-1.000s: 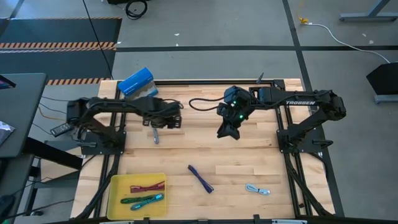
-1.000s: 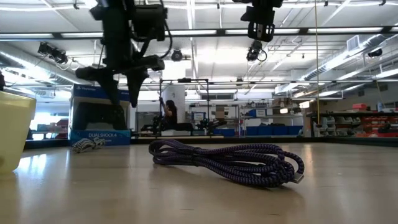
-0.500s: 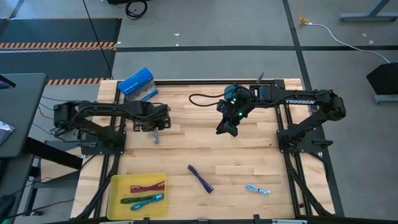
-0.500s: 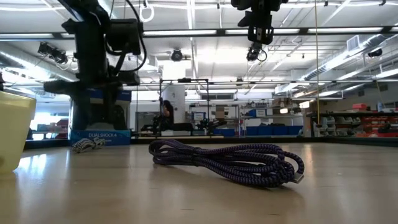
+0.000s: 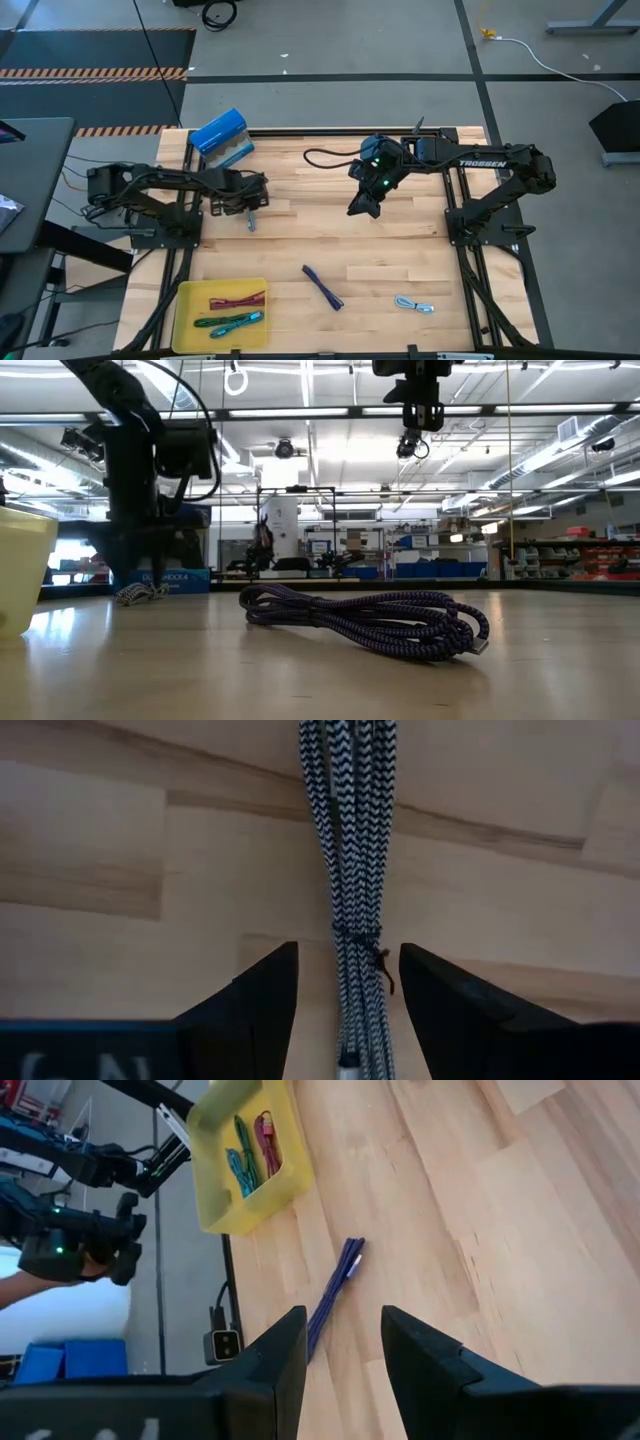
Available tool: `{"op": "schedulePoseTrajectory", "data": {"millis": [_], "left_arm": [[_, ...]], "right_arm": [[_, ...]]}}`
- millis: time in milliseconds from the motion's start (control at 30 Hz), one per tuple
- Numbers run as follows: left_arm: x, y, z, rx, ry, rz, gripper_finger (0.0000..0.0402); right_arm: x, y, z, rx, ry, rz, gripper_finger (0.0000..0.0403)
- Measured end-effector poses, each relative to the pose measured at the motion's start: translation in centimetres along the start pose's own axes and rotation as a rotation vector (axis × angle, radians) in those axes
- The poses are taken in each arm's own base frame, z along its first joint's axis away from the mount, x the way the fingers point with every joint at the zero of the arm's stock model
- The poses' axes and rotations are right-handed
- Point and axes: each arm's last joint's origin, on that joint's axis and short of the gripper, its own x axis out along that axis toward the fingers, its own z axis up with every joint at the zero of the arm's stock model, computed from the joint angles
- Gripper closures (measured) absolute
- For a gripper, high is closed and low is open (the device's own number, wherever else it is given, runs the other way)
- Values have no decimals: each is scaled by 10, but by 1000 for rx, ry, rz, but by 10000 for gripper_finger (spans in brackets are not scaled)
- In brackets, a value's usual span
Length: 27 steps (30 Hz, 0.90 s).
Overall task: Pick and place USB-C Cables
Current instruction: Put the white charger cable into the yellow bin
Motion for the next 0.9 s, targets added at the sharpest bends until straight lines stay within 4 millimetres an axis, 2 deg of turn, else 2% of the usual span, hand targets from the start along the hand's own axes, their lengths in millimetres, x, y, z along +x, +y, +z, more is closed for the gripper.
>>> {"op": "schedulePoseTrajectory", "data": {"millis": [133,367,533,700,900], "left_arm": [[5,0,0,-10,-16,-43,218],[18,14,-4,-11,2,19,228],[19,15,-10,44,7,37,279],[15,9,-15,93,23,27,368],[-3,-16,-20,195,188,-105,374]], "right_arm": [[0,0,0,2,0,-1,266],[0,0,0,2,0,-1,266],[0,0,0,15,1,-1,266],[0,0,0,17,1,0,267],[0,0,0,-10,1,0,268]]}}
